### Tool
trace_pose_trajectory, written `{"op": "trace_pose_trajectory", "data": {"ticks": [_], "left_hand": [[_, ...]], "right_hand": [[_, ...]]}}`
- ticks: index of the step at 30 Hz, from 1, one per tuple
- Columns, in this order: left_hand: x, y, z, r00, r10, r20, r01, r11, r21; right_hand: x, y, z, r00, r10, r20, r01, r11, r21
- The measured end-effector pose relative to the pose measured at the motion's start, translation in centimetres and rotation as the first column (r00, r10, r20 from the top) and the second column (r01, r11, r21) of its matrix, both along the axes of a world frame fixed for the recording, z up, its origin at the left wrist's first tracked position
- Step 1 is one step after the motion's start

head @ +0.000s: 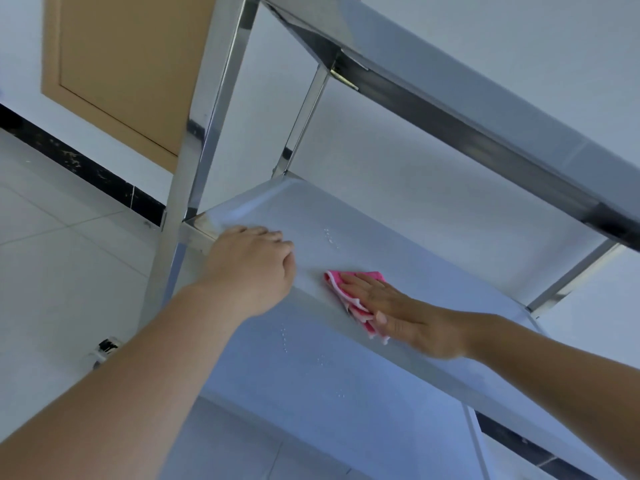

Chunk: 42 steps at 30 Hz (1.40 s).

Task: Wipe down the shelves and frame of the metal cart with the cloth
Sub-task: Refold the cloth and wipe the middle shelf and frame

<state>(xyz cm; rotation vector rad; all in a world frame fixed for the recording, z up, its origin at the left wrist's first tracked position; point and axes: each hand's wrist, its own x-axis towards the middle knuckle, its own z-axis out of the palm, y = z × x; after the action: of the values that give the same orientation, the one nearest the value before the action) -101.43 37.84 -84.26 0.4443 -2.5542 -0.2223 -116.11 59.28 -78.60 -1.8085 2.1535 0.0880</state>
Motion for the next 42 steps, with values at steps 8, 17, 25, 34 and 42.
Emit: {"op": "trace_pose_trajectory", "data": {"ticks": [8, 17, 25, 34, 42], "left_hand": [[-1.4, -2.3, 1.4, 1.000, -0.018, 0.000, 0.018, 1.000, -0.014], [-0.7, -1.9, 0.3, 0.995, -0.041, -0.090, 0.041, 0.999, 0.004], [-0.7, -1.8, 0.4, 0.997, -0.009, -0.071, 0.010, 1.000, 0.010], [-0.8, -1.7, 0.1, 0.999, 0.011, -0.030, -0.011, 1.000, 0.004], [-0.6, -1.5, 0.4, 0.996, 0.060, -0.058, -0.060, 0.998, 0.004]], "right_hand": [[-1.7, -5.6, 1.2, 0.929, -0.244, 0.277, 0.288, 0.949, -0.131], [-13.4, -8.8, 0.4, 0.783, -0.503, 0.365, 0.591, 0.784, -0.188], [-19.3, -13.5, -0.7, 0.719, -0.628, 0.297, 0.692, 0.687, -0.223], [-16.6, -15.3, -1.4, 0.709, -0.513, 0.485, 0.666, 0.713, -0.220], [-6.4, -13.4, -1.7, 0.902, -0.236, 0.362, 0.316, 0.931, -0.181]]}}
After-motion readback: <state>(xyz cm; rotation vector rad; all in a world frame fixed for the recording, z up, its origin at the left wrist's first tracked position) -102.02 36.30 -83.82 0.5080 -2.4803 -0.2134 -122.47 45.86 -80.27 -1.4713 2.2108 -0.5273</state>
